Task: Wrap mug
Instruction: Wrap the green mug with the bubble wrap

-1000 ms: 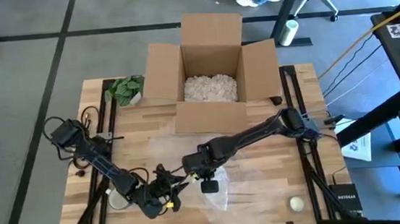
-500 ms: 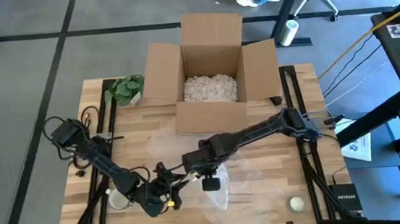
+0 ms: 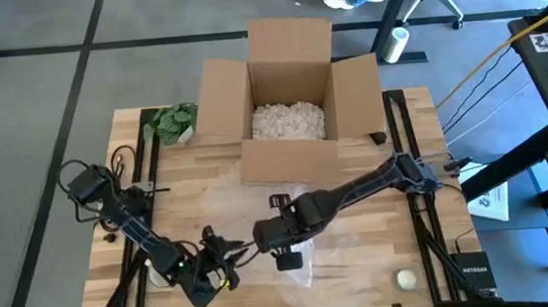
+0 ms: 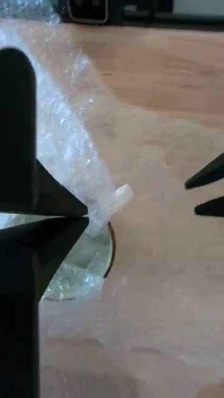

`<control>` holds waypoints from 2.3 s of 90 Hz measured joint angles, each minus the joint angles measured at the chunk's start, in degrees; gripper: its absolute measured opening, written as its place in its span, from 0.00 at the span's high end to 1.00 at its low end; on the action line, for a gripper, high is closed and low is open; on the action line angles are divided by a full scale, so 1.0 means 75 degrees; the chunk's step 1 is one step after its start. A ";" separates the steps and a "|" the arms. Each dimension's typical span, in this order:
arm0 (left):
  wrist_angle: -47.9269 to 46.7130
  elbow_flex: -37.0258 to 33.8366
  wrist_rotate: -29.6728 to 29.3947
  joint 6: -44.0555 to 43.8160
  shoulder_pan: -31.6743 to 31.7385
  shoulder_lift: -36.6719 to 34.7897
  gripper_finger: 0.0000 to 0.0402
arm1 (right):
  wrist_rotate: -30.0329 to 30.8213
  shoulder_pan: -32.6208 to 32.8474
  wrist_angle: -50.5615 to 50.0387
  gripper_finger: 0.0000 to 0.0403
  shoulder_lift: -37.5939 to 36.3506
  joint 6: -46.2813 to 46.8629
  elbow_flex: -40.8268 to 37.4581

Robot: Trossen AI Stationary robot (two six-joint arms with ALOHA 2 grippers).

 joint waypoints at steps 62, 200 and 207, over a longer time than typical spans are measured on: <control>0.0456 0.0000 -0.0024 0.0749 -0.0427 0.0000 0.90 | 0.3769 0.3693 -0.0846 1.00 -0.0981 0.5291 -0.0198; 0.4711 -0.5056 0.2232 0.6715 0.1576 -0.4113 1.00 | 0.5640 0.5153 0.8218 1.00 -0.5936 0.8676 -1.2316; 0.4694 -0.5055 0.2197 0.6674 0.1747 -0.4187 1.00 | 0.5566 0.5152 0.8194 1.00 -0.5938 0.8568 -1.2324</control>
